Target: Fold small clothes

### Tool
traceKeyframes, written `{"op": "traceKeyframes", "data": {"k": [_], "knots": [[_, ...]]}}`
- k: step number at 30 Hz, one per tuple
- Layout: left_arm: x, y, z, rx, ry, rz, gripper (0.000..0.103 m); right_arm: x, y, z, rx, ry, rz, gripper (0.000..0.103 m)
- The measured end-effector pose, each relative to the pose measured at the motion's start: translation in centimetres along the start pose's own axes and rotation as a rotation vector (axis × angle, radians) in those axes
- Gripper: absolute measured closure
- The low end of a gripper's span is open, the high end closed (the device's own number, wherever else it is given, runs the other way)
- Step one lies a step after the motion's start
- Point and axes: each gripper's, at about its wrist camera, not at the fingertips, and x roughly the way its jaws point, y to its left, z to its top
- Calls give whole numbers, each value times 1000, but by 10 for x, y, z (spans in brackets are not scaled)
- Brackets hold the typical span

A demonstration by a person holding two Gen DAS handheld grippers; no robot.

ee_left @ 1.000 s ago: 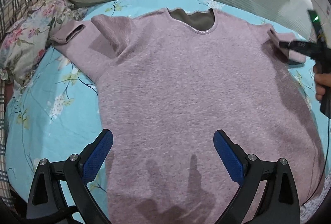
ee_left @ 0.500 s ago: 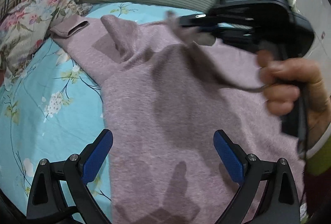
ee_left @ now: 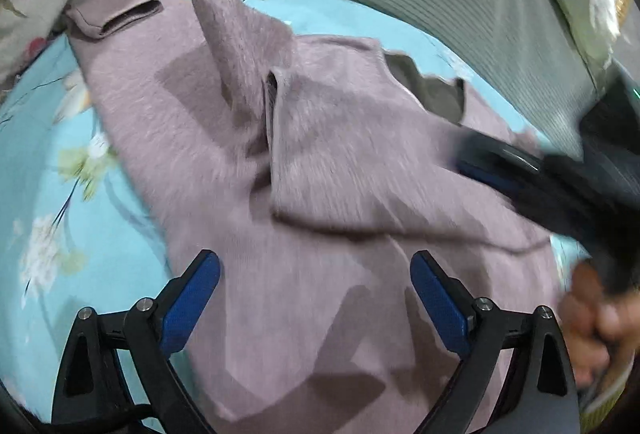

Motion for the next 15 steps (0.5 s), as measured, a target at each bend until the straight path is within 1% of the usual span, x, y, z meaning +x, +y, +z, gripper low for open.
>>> {"op": "traceKeyframes", "data": {"k": [3, 4, 6, 7, 8, 9, 10, 13, 14, 15], "knots": [[8, 2, 21, -31, -28, -18, 18, -52, -20, -9, 20, -72, -62, 89], [10, 3, 27, -33, -39, -23, 23, -63, -25, -11, 27, -86, -79, 89], [17, 1, 38, -27, -52, -9, 37, -89, -40, -15, 53, -125, -130, 89], [21, -1, 42, -17, -50, -4, 67, -98, -45, -15, 62, -143, -154, 89], [25, -4, 45, -1, -44, 10, 100, -112, -54, -14, 78, -168, -188, 89], [25, -4, 48, 5, -44, 18, 101, -122, -61, -13, 89, -184, -209, 89], [20, -4, 49, 16, -70, 7, 101, -135, -71, -11, 103, -204, -237, 89], [-13, -6, 39, 52, -192, 31, 101, -161, -96, -3, 137, -245, -319, 89], [-18, -4, 38, 49, -208, 36, 101, -165, -104, 2, 147, -256, -342, 89], [-22, 4, 38, 33, -228, 61, 101, -168, -114, 7, 160, -265, -367, 88]]}}
